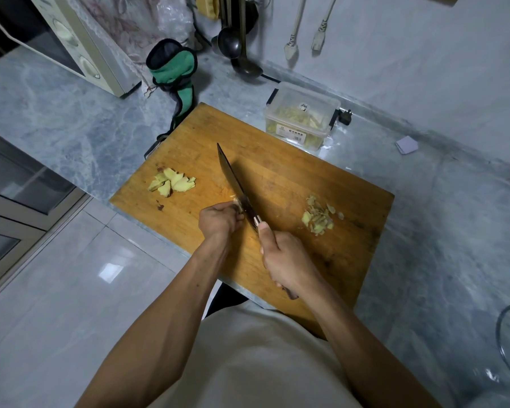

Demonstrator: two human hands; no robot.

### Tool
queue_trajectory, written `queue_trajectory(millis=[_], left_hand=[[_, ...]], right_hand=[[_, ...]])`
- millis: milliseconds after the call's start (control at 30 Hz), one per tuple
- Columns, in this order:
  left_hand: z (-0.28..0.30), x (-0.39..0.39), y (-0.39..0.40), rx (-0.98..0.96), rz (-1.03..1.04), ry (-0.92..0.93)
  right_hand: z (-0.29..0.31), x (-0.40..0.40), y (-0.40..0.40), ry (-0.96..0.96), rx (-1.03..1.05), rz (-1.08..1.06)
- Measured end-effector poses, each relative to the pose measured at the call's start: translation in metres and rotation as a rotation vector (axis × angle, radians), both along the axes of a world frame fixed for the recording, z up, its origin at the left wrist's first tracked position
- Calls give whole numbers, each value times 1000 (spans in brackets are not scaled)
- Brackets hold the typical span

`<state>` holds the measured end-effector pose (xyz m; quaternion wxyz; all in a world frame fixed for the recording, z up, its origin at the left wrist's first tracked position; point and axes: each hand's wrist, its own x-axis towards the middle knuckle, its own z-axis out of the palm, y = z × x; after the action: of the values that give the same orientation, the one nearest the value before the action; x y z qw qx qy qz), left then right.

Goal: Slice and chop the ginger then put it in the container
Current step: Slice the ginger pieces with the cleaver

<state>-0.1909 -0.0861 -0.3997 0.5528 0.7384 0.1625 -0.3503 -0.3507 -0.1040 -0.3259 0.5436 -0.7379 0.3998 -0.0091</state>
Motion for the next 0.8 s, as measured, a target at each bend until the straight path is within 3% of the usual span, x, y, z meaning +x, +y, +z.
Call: queue_trajectory(millis=[800], left_hand=[[12, -8, 2, -10, 33, -34]], right_hand=[[1, -2, 6, 21, 6, -10]])
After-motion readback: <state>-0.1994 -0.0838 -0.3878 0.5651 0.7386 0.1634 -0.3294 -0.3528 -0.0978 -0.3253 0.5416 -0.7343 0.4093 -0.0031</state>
